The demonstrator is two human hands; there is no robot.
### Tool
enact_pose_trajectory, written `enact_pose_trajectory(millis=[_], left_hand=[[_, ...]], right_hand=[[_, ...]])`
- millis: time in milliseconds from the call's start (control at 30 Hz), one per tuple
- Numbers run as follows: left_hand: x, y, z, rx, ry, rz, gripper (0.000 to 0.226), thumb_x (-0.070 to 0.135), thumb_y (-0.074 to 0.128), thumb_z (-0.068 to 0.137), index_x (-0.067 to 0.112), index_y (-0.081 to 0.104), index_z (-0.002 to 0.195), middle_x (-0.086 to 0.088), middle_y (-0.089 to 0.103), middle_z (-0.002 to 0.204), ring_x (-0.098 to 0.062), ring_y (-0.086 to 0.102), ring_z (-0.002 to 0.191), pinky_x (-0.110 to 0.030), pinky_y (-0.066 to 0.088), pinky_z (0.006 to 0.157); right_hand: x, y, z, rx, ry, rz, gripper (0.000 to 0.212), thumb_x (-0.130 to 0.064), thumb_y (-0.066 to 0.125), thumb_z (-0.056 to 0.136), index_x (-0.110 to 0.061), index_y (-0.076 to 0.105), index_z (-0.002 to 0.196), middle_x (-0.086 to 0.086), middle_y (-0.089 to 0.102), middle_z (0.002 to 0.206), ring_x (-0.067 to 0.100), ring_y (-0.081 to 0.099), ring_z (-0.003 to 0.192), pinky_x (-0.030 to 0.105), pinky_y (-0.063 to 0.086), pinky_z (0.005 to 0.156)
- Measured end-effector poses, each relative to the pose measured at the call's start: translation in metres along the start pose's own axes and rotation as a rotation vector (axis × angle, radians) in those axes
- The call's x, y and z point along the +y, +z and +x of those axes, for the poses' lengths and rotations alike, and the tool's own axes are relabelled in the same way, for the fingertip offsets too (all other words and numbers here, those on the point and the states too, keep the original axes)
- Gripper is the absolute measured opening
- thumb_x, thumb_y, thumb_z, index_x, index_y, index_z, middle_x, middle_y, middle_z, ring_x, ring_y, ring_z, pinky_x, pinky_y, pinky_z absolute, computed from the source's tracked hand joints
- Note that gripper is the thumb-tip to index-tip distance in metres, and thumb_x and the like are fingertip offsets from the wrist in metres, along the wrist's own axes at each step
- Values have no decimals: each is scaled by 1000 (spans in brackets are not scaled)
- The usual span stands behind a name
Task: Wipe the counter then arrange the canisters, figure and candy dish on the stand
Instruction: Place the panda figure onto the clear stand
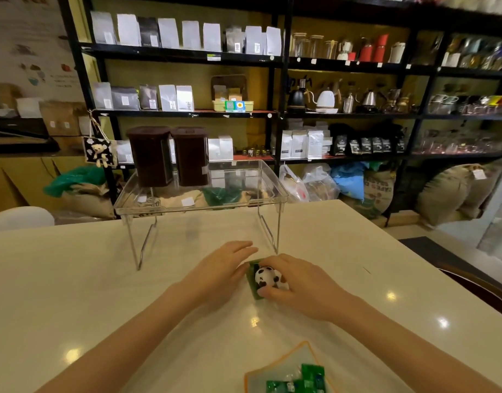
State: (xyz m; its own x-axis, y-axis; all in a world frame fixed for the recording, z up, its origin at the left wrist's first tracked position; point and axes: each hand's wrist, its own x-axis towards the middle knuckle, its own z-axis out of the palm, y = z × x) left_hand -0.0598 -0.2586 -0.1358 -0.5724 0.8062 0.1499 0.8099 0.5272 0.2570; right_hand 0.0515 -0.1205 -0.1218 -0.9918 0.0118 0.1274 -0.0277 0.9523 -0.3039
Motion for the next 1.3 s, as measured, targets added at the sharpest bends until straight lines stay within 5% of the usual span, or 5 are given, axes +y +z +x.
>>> enact_pose_trajectory(millis=[233,700,800,967,1300], left_hand=[[-3,15,14,-7,-69,-150,30,20,46,92,15,62,117,-8,67,115,-21,58,104,-29,42,91],[17,-21,0,125,-185,-235,26,14,56,88,10,67,112,-9,71,107,-12,59,86,-20,46,82],[27,-50,-8,190,-175,-296,26,13,57,87,11,67,110,-7,72,101,-10,60,81,-18,49,77],[32,-99,-15,336,-186,-396,20,11,63,82,14,73,99,10,65,64,-10,64,71,-14,49,63],[20,-141,45,580,-172,-374,22,17,62,85,9,71,103,-12,75,93,-13,63,69,-6,46,63]], right_hand=[[0,10,4,69,42,74,42,-45,57,83,-24,48,118,1,57,112,17,53,90,30,46,78],[-2,-29,-2,111,44,346,21,-23,66,76,-23,61,96,5,68,88,14,60,71,25,52,64],[-4,-52,-2,146,18,379,16,-23,64,79,-30,59,92,5,70,92,16,67,82,31,58,74],[-13,-97,9,178,-51,449,16,-24,66,81,-31,61,94,-2,69,98,10,67,88,19,57,70],[-8,-151,80,384,-72,511,29,-19,65,82,-17,66,110,1,68,103,14,66,93,30,54,88]])
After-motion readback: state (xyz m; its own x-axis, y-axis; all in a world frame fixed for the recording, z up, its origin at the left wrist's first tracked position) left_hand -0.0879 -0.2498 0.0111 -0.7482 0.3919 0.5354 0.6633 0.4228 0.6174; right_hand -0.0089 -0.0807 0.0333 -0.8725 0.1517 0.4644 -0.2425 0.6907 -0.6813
